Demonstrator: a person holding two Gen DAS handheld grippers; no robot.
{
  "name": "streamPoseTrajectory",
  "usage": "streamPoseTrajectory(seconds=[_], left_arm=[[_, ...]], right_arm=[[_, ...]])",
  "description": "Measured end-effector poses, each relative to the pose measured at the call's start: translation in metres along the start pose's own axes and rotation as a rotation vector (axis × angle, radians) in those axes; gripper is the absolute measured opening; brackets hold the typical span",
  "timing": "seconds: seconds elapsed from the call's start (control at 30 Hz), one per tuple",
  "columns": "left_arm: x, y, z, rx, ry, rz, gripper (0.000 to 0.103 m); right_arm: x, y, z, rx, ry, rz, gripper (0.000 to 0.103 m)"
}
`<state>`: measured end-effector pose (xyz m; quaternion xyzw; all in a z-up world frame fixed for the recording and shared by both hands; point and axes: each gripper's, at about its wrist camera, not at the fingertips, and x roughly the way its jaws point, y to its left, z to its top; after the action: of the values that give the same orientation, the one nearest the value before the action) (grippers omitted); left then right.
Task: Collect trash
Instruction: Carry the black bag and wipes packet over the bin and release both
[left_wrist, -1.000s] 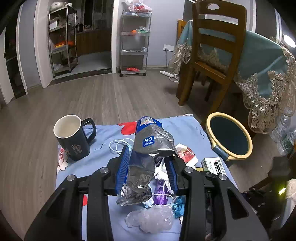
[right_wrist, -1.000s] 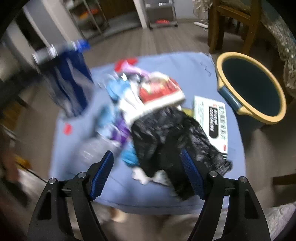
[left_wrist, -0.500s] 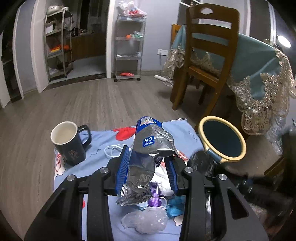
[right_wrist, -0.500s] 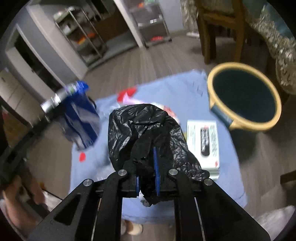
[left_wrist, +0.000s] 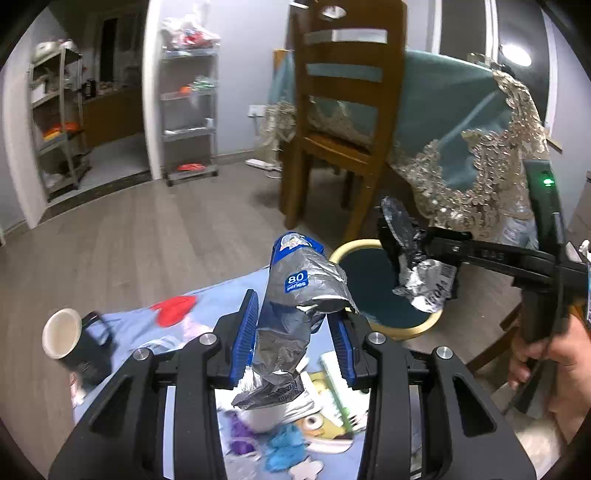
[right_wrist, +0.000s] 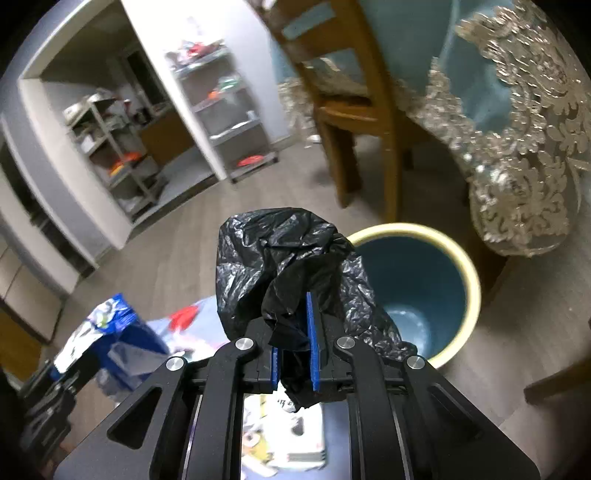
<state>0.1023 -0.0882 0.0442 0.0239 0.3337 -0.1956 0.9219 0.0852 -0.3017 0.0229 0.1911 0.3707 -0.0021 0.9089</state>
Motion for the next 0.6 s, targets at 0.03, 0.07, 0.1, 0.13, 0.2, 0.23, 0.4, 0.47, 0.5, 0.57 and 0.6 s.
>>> streamPoseTrajectory(seconds=[0.03,0.07,0.1,0.13,0.2,0.23,0.4,0.47,0.5,0.57,0.6], left_arm=[[0.006,-0.004,0.003,0.001,0.006,-0.012,0.038],[0.015,-0.009,0.007,0.003,0.016,-0.027,0.038],[0.023,-0.013,0.010,0.005,0.025,-0.040,0.038],[0.034,-0.018,0.014,0.006,0.037,-0.055,0.038],[0.051,-0.025,0.018,0.007,0.060,-0.069,0.038],[0.058,-0.029,0.020,0.008,0.070,-0.076,0.038],[0.099,-0.053,0.027,0.028,0.107,-0.142,0.038],[0.113,-0.064,0.030,0.036,0.117,-0.165,0.038],[0.121,-0.071,0.031,0.042,0.121,-0.176,0.038],[0.134,-0.081,0.033,0.052,0.127,-0.195,0.038],[0.140,-0.085,0.033,0.054,0.130,-0.207,0.038]], right_arm=[[0.007,-0.009,0.006,0.015,0.001,-0.017,0.013],[0.008,-0.019,0.006,0.025,0.006,-0.025,0.013],[0.014,-0.026,0.006,0.041,0.014,-0.030,0.013],[0.023,-0.036,0.010,0.064,0.032,-0.036,0.013],[0.034,-0.053,0.014,0.089,0.058,-0.051,0.013],[0.041,-0.061,0.016,0.100,0.073,-0.056,0.013],[0.064,-0.092,0.021,0.166,0.135,-0.057,0.013],[0.067,-0.099,0.020,0.182,0.141,-0.068,0.013],[0.069,-0.105,0.020,0.192,0.145,-0.074,0.013],[0.074,-0.117,0.018,0.233,0.159,-0.079,0.013],[0.076,-0.123,0.016,0.257,0.165,-0.077,0.013]])
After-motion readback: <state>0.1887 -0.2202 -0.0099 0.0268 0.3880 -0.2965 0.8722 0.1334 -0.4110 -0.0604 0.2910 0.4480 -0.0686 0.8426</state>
